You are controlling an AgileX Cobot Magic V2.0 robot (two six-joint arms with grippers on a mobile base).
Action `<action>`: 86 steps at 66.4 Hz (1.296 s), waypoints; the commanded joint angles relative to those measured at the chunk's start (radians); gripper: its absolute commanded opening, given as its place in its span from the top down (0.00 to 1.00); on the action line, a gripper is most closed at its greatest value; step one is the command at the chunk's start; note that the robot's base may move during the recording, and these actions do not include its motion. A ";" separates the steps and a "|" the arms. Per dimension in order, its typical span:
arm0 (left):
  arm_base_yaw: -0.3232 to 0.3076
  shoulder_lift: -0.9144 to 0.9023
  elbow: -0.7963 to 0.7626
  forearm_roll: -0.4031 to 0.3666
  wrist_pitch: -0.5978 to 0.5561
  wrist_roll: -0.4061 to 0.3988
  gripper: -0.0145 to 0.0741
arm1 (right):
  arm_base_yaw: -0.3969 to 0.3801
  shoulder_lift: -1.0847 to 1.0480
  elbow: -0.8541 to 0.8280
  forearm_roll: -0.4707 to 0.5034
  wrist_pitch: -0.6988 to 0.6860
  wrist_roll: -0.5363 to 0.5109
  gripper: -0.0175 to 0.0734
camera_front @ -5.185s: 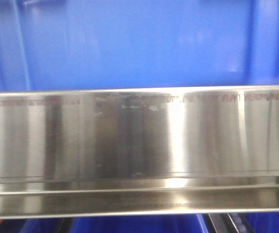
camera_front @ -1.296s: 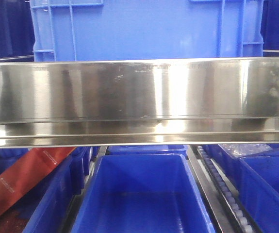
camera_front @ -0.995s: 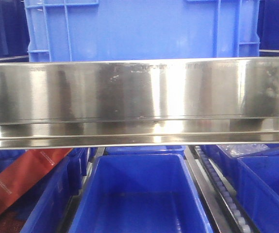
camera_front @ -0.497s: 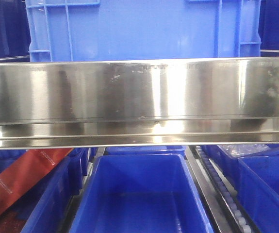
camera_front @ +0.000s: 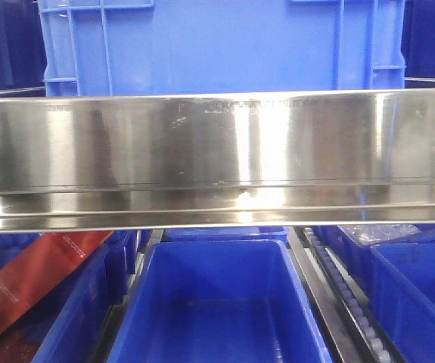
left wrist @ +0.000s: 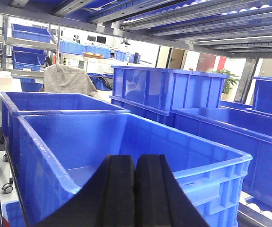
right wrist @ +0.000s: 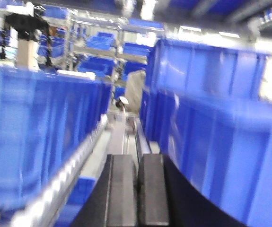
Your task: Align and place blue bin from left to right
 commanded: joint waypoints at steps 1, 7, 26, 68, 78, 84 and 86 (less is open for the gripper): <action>-0.005 -0.005 0.003 0.005 -0.011 -0.001 0.96 | -0.030 -0.065 0.092 0.067 -0.045 -0.012 0.89; -0.005 -0.005 0.003 0.005 -0.011 -0.001 0.96 | -0.060 -0.139 0.169 0.077 -0.045 -0.009 0.89; -0.005 -0.005 0.003 0.005 -0.016 -0.001 0.96 | -0.068 -0.152 0.220 0.077 0.010 -0.009 0.89; -0.005 -0.005 0.003 0.005 -0.016 -0.001 0.96 | -0.068 -0.152 0.220 0.077 0.012 -0.009 0.89; -0.005 -0.005 0.003 0.005 -0.009 -0.001 0.96 | -0.068 -0.152 0.220 0.077 0.012 -0.009 0.89; -0.004 -0.007 0.003 0.044 -0.008 -0.001 0.96 | -0.068 -0.152 0.220 0.077 0.012 -0.009 0.89; -0.004 -0.006 0.003 0.059 0.000 -0.001 0.96 | -0.068 -0.152 0.220 0.077 0.012 -0.009 0.89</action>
